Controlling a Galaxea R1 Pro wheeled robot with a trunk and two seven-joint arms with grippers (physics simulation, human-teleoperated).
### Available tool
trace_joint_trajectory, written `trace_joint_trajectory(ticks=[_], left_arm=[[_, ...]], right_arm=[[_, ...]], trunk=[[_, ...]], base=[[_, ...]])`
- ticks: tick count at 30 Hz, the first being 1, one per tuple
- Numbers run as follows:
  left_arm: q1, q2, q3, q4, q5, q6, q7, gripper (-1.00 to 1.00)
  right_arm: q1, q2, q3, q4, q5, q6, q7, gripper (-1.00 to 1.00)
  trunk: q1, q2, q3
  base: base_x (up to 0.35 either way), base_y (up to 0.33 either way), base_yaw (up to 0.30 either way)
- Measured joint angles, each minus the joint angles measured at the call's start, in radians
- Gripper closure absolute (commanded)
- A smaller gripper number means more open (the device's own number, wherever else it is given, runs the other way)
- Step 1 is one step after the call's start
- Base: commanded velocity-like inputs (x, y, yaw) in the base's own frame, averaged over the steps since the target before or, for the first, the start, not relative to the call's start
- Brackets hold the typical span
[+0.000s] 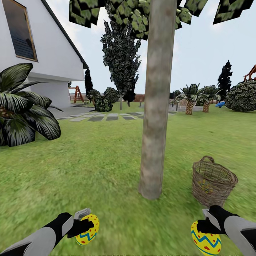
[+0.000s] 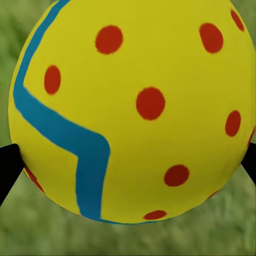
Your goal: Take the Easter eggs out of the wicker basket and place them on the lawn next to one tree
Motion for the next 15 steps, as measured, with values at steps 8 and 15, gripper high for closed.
trace_joint_trajectory(ticks=[8,15], left_arm=[[0.000,0.001,0.000,0.000,0.000,0.000,0.000,1.00],[0.000,-0.001,0.000,0.000,0.000,0.000,-0.002,1.00]], right_arm=[[0.000,0.000,0.000,0.000,-0.001,0.000,0.000,1.00],[0.000,0.004,0.000,0.001,0.003,0.000,0.000,1.00]], trunk=[[0.031,-0.056,-0.025],[0.051,-0.092,-0.048]], base=[[0.000,0.000,0.000],[0.000,0.000,0.000]])
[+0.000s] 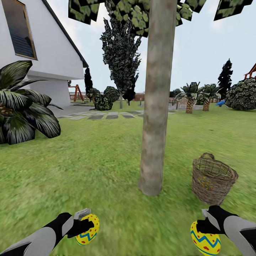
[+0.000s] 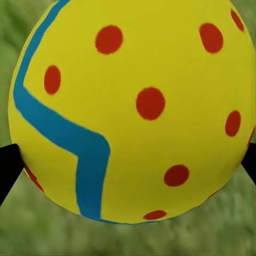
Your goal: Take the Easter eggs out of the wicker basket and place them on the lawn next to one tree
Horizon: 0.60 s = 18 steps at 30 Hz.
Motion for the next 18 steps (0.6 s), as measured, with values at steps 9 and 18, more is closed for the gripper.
trace_joint_trajectory(ticks=[9,18], left_arm=[[0.000,0.000,-0.001,0.000,0.000,0.000,0.000,1.00],[0.000,-0.008,0.000,0.001,0.000,0.000,0.000,1.00]], right_arm=[[0.000,0.000,0.000,0.000,0.000,-0.002,-0.001,1.00],[0.000,0.000,0.000,0.001,-0.001,-0.015,-0.002,1.00]], trunk=[[0.004,-0.002,-0.039],[0.008,-0.004,-0.088]], base=[[0.000,0.000,0.000],[0.000,0.000,0.000]])
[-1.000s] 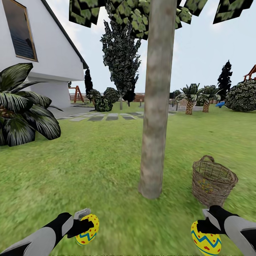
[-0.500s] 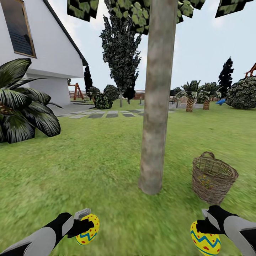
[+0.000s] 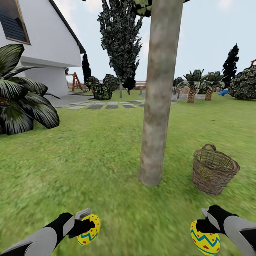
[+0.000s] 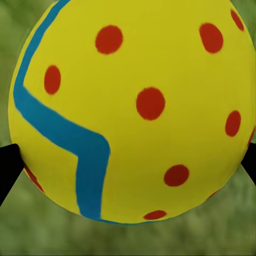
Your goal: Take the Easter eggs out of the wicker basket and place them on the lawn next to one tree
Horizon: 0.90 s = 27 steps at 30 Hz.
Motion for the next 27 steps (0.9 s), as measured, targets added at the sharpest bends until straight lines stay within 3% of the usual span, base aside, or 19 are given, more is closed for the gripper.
trace_joint_trajectory(ticks=[27], left_arm=[[0.000,-0.009,0.000,0.000,0.000,0.000,-0.002,1.00]], right_arm=[[0.000,0.001,0.000,0.000,0.001,0.000,0.000,1.00]], trunk=[[0.012,-0.006,-0.148]], base=[[0.000,0.000,0.000]])
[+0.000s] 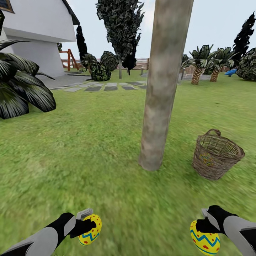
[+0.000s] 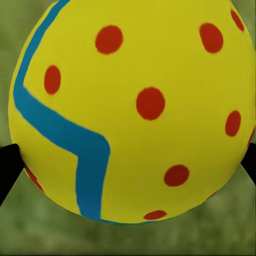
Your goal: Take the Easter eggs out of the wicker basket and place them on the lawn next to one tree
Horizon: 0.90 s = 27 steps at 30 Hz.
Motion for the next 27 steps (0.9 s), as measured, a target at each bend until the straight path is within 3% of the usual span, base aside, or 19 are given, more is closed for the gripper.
trace_joint_trajectory(ticks=[15,27], left_arm=[[0.000,-0.012,0.000,0.000,0.000,0.000,0.000,1.00],[0.000,-0.017,0.000,0.014,0.002,-0.026,0.000,1.00]], right_arm=[[0.000,0.000,0.000,0.001,0.000,0.000,0.000,1.00],[0.000,0.007,0.000,0.001,0.000,0.000,0.000,1.00]], trunk=[[0.007,-0.004,-0.080],[0.007,-0.004,-0.080]], base=[[0.000,0.000,0.000],[0.077,0.000,0.000]])
